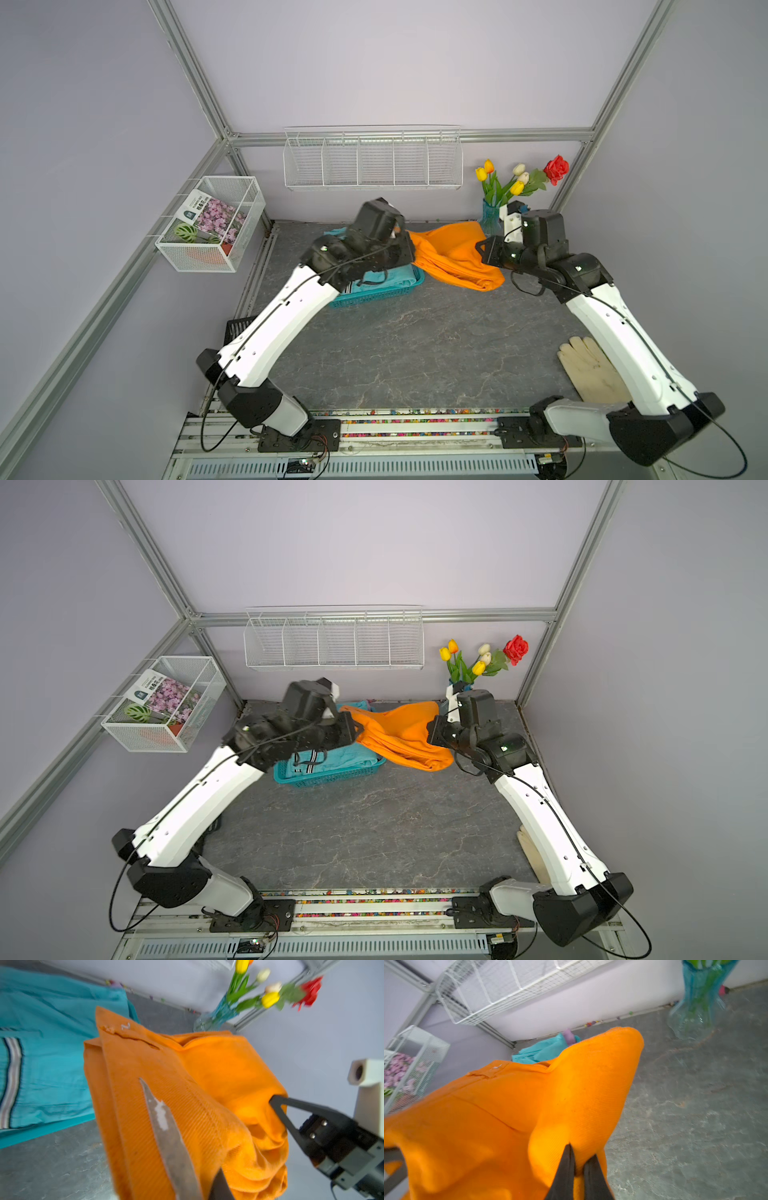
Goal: Put the folded long pants in the basket
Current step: Pick up the long pant at the center of the board, then place the long pant in the basket.
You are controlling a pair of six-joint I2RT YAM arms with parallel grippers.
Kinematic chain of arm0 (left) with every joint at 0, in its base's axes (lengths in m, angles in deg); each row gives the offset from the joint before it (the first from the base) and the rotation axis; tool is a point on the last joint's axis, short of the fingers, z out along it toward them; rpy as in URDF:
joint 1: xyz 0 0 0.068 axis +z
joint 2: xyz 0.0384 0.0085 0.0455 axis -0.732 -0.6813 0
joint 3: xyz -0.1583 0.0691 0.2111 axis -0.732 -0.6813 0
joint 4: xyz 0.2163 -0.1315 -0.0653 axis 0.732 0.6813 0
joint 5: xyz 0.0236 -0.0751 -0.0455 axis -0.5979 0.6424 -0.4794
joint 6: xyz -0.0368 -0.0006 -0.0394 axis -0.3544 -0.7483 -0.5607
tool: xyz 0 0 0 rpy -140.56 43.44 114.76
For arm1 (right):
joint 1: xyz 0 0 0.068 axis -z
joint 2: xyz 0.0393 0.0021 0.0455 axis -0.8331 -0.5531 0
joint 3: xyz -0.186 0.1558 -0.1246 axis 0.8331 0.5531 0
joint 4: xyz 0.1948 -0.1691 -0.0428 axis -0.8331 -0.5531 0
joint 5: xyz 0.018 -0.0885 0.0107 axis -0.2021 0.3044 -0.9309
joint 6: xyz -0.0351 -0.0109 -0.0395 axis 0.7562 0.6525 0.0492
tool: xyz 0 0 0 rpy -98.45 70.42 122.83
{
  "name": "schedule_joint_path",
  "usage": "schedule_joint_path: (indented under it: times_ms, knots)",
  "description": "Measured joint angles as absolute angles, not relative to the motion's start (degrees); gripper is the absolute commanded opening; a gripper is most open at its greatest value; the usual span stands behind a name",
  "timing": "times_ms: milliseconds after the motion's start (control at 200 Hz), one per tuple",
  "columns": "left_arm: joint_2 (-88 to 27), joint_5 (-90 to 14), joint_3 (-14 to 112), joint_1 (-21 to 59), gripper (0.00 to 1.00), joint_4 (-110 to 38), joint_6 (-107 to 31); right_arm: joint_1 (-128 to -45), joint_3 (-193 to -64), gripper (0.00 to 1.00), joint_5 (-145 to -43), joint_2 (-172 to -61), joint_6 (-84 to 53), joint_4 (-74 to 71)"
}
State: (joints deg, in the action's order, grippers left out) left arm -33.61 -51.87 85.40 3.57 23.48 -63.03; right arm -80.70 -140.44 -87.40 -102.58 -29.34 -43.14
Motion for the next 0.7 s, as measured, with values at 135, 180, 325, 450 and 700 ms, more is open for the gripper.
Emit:
schedule_joint_path:
  times_ms: [135,180,325,450,700]
  knots:
    - [-30.0,-51.78,88.46,9.12,0.0,25.95,-61.32,-85.83,-148.66,0.0,-86.0,-106.41,-29.36,-43.43]
    - [-28.23,-51.0,87.1,10.94,0.0,26.01,-60.8,-87.3,-151.85,0.0,-85.48,-109.12,-29.27,-43.73]
    - [-21.85,-52.13,76.28,18.91,0.0,24.22,-60.56,-91.21,-160.85,0.0,-85.81,-121.01,-28.13,-42.42]
    - [-17.24,-55.28,60.2,25.89,0.0,17.53,-60.69,-92.83,-161.84,0.0,-88.32,-132.11,-26.73,-36.15]
    - [-23.99,-52.33,33.36,34.23,0.0,2.76,-60.95,-92.3,-148.46,0.0,-91.42,-146.8,-26.52,-21.77]
